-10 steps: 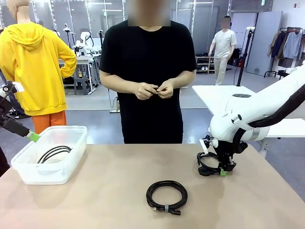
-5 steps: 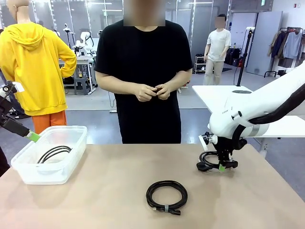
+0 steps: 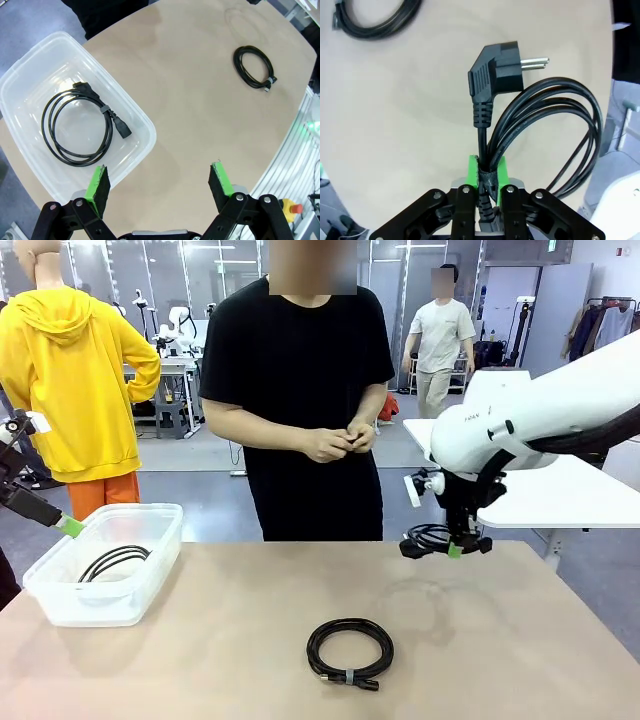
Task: Organize and store the cables.
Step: Place the Power Cable into the Organizing box.
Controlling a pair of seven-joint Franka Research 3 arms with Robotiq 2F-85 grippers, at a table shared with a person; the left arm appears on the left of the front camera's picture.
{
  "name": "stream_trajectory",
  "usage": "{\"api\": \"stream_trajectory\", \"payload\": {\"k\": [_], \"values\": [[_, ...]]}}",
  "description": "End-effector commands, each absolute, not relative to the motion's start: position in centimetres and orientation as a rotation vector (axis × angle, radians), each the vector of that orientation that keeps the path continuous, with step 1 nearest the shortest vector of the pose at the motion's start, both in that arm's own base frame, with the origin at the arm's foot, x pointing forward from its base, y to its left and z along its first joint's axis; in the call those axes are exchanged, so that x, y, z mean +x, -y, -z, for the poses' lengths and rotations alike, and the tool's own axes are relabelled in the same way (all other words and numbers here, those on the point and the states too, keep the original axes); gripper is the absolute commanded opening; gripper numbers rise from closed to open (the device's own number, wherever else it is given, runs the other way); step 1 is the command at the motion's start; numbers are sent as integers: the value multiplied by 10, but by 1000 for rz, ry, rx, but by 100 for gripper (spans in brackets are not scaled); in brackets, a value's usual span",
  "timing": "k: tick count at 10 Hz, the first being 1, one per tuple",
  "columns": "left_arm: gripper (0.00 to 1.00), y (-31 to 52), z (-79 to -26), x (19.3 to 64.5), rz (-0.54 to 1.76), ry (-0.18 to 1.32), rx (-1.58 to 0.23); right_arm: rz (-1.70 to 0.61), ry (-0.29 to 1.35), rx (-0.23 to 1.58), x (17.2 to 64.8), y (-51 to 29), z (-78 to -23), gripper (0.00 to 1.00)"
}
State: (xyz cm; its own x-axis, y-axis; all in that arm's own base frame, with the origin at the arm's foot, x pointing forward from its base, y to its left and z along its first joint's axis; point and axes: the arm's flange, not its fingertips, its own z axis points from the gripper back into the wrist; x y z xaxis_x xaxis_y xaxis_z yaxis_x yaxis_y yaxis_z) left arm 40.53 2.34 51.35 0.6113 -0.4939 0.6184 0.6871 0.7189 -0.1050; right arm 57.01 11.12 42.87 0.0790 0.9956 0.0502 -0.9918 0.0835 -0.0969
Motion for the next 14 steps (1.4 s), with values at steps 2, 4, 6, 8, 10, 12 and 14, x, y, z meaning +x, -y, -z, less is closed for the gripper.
{"api": "stream_trajectory", "payload": {"k": [2,4,6,8,10,12,14], "values": [[100,-22,-514,407,692,601,-342,-1423,119,-109,562,-188,-435,0],[100,-22,-514,407,692,601,-342,-1404,174,-170,552,-262,-443,0],[100,-22,-514,407,692,601,-342,-1417,216,-194,540,-340,-438,0],[100,-22,-514,407,692,601,-342,-1432,240,-207,532,-392,-417,0],[100,-22,-514,407,692,601,-342,-1456,228,-166,530,-412,-386,0],[100,-22,-514,407,692,601,-342,-1452,208,-119,529,-414,-357,0],[100,-22,-514,407,692,601,-342,-1442,145,-89,526,-408,-334,0]]}}
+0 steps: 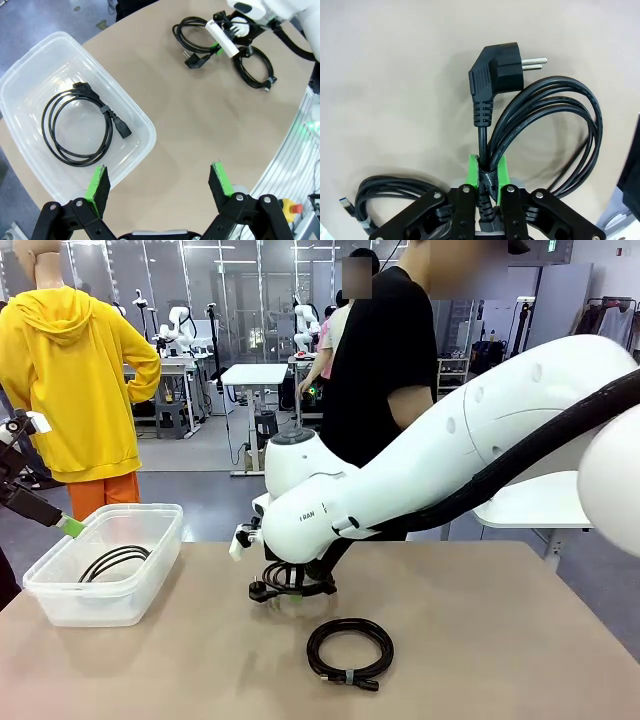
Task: Organize and store the cables.
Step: Place the Power Cable into the Organizing box.
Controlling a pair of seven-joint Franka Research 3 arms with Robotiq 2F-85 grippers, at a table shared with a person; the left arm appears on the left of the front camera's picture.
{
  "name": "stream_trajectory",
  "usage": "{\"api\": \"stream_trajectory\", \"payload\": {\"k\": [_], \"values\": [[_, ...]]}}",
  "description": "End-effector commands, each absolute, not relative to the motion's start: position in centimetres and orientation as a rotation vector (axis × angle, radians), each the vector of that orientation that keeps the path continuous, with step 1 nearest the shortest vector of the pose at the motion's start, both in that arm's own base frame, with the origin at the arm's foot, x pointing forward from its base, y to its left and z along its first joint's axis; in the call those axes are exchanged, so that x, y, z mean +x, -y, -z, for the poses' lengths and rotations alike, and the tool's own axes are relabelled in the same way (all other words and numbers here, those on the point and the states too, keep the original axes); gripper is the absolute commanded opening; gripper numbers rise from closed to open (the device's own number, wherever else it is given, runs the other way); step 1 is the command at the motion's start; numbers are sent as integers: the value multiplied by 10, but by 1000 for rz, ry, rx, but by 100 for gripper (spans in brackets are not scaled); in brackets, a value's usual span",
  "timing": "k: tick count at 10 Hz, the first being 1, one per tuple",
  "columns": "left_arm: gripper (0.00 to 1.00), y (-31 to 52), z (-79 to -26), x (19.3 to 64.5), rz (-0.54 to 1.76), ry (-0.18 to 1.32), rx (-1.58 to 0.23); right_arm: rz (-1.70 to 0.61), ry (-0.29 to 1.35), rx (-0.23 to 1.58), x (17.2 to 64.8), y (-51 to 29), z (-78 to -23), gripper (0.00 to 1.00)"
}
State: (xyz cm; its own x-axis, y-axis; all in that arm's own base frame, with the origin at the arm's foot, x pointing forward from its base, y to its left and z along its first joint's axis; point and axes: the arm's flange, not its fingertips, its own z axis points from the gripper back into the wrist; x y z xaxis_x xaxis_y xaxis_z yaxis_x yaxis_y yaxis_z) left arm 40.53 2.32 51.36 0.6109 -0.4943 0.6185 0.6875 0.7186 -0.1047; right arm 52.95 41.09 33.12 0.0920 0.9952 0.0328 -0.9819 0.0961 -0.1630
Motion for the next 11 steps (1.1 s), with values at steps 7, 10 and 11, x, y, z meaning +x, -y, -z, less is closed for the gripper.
{"api": "stream_trajectory", "payload": {"k": [7,10,11], "values": [[100,-9,-518,421,785,514,-301,-1428,188,12,507,-372,-356,100],[100,-16,-520,431,896,437,-256,-1360,316,97,492,-311,-400,98],[100,-22,-520,430,944,413,-241,-1331,354,122,486,-285,-410,100]]}}
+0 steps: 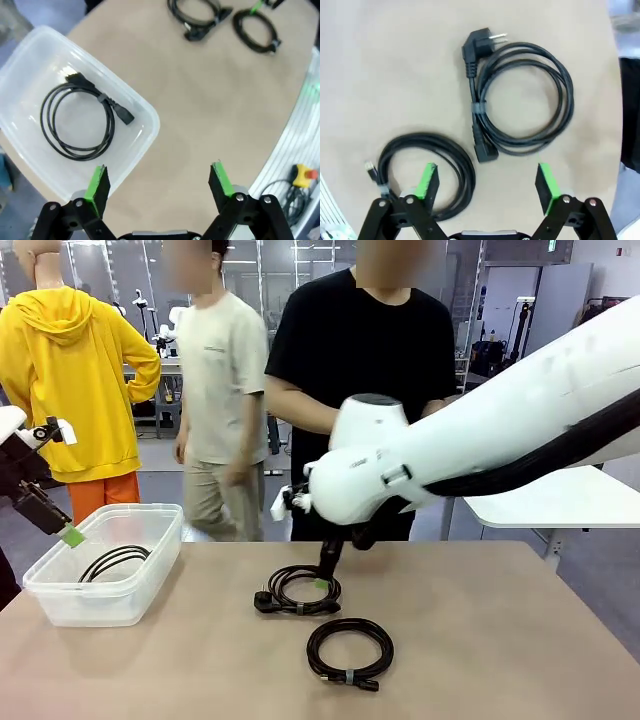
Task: Organize and store the cables.
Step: Place the Power Cable into the Organizing box.
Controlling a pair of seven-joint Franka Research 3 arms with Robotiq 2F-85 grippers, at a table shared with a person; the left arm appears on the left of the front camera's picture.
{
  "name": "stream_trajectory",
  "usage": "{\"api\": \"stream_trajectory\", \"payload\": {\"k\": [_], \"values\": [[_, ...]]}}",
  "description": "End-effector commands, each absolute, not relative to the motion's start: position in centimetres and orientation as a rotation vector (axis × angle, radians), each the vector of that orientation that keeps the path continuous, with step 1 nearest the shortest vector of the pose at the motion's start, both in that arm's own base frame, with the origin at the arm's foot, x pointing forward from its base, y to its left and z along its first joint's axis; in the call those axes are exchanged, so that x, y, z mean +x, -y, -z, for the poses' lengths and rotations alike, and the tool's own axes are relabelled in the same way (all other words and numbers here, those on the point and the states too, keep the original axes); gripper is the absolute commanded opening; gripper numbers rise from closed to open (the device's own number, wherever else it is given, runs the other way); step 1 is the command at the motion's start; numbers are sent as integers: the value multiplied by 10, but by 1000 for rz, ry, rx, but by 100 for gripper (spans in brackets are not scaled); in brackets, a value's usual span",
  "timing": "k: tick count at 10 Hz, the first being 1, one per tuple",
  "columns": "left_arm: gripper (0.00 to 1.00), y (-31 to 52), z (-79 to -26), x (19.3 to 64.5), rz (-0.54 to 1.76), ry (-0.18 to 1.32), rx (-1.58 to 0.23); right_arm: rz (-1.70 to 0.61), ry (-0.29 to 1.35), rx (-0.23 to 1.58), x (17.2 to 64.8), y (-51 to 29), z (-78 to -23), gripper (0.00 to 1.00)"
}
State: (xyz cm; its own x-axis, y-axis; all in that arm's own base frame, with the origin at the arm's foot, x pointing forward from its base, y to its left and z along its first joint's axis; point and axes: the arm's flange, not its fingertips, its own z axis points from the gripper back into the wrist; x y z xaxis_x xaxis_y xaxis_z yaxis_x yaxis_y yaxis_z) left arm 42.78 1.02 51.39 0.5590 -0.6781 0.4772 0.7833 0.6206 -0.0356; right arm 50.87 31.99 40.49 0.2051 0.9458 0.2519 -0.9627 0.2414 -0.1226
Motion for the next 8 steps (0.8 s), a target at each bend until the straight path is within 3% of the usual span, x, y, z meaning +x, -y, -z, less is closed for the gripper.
{"api": "stream_trajectory", "payload": {"k": [1,6,8], "values": [[100,-28,-520,429,989,394,-225,-1302,390,142,479,-258,-417,100],[100,-33,-522,432,1108,329,-195,-1233,539,240,435,-124,-442,100],[100,-28,-517,427,1079,375,-188,-1284,611,317,418,-81,-446,100]]}}
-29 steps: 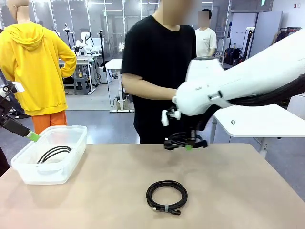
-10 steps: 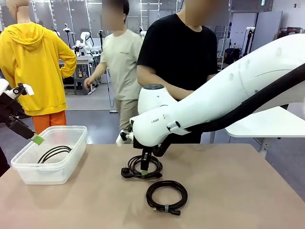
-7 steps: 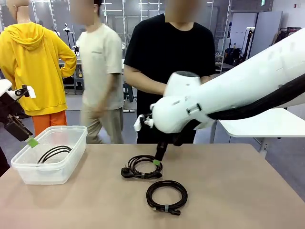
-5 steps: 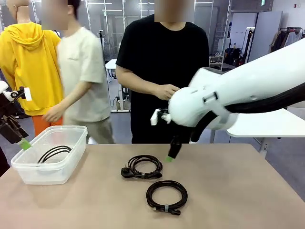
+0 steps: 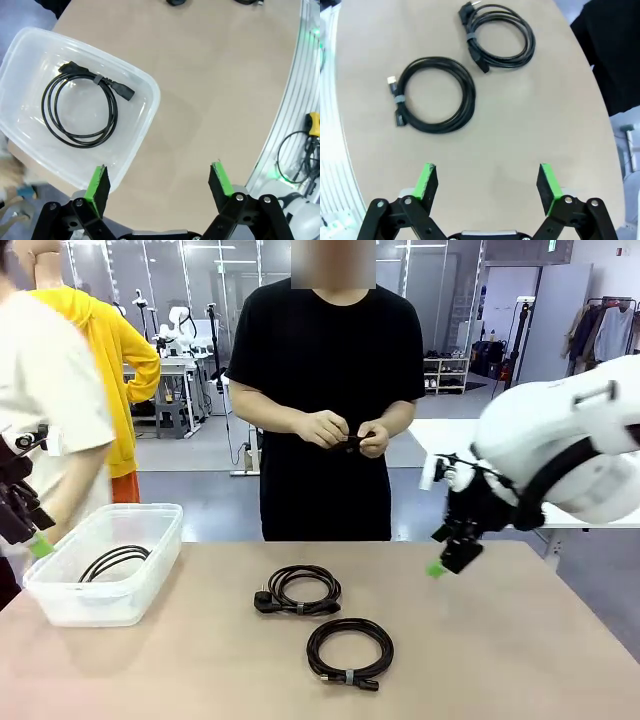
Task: Organize and store the cables.
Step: Place the Power Cable into the Organizing box.
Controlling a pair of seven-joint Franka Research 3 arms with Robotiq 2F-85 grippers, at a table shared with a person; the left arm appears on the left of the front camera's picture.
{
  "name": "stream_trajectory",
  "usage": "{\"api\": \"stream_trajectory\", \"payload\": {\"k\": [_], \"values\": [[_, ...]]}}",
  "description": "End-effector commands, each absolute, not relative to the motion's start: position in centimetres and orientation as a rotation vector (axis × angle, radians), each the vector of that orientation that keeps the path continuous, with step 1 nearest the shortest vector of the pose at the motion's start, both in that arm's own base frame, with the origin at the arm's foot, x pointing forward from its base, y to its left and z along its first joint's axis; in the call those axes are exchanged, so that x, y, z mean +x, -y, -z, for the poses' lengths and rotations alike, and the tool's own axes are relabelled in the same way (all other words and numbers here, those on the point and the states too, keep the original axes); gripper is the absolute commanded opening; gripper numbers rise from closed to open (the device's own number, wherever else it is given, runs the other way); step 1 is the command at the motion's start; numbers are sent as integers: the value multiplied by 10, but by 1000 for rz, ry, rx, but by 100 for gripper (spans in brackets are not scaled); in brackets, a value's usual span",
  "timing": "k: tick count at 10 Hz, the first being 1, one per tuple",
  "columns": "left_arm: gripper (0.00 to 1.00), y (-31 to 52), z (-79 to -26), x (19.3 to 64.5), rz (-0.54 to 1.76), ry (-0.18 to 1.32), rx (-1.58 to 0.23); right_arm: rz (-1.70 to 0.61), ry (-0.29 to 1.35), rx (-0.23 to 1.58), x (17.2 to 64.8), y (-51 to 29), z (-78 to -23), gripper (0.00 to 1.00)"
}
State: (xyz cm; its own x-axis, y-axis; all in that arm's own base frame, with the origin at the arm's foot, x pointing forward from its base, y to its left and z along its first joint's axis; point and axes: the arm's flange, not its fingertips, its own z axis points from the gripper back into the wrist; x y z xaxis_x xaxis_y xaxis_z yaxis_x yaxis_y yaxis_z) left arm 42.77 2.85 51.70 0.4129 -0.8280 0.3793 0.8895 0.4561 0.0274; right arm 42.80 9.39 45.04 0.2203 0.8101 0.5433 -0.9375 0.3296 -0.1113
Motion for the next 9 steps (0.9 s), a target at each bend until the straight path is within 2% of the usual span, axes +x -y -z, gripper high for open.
{"api": "stream_trajectory", "payload": {"k": [1,5,9], "values": [[100,-28,-517,427,1079,375,-188,-1287,637,322,411,-63,-447,100],[100,-28,-517,427,1079,375,-188,-1113,808,383,375,40,-448,100],[100,-29,-517,427,1087,364,-188,-922,924,468,339,124,-423,100]]}}
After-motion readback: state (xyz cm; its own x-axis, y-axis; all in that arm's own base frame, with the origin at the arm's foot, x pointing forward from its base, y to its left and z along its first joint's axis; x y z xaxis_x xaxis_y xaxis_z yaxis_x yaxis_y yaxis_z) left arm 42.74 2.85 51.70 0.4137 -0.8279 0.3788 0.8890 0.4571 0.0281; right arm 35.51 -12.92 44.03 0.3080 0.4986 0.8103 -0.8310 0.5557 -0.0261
